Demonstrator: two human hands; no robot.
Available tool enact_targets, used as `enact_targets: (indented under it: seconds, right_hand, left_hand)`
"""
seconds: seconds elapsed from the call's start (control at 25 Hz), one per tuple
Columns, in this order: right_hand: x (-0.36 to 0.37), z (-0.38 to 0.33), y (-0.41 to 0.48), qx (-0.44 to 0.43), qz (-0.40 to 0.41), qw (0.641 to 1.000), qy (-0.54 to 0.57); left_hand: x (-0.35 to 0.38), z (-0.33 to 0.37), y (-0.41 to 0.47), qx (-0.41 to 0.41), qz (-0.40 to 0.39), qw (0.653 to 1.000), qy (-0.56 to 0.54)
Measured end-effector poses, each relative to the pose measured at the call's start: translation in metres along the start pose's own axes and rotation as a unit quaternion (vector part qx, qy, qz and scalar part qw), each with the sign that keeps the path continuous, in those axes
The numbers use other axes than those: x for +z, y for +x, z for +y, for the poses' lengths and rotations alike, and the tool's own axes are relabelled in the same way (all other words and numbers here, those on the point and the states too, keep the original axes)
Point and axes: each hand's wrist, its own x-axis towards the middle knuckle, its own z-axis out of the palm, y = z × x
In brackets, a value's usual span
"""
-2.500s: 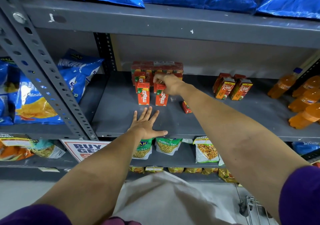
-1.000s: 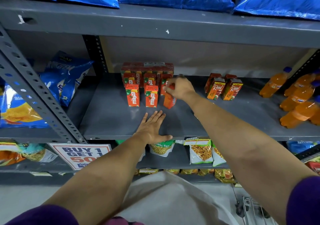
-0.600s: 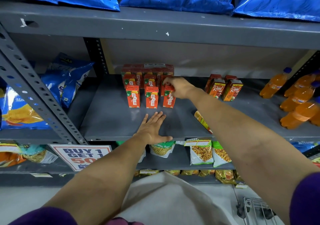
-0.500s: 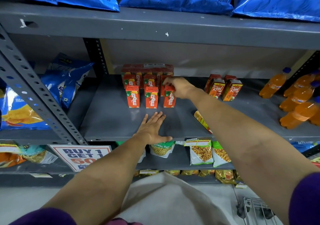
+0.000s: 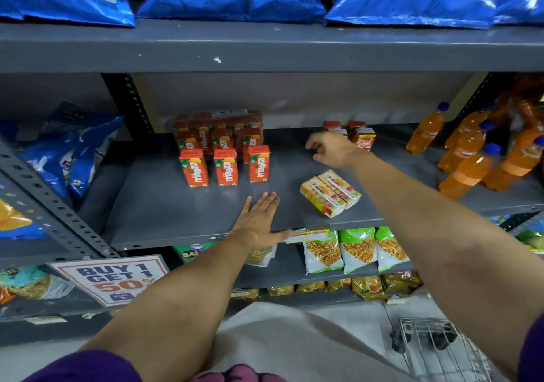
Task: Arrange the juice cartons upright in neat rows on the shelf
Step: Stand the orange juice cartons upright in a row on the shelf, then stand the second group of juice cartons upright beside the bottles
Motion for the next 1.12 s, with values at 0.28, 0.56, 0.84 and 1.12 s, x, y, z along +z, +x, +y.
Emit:
enact_targets:
  seconds: [0.28, 0.56, 0.84, 1.12]
  right_hand:
    - [0.017, 0.082, -0.042, 0.049, -0.117, 0.99, -0.06]
    - [0.012, 0.102, -0.053, 0.082, -0.131, 0.985, -0.073]
    - [0.009, 0.112, -0.06, 0.095, -0.108, 0.984, -0.106]
    - [0.001, 0.147, -0.063, 0.092, -0.107, 0.99, -0.002]
  left_hand:
    - [0.014, 0.06, 0.03, -0.062, 0.006, 0.998, 0.014]
    - [0.021, 0.072, 0.036, -0.102, 0.047, 0.994, 0.003]
    - [0.02, 0.085, 0.04, -0.132, 0.055, 0.99, -0.012]
    - [0.022, 0.085, 0.042, -0.141, 0.064, 0.988, -0.006]
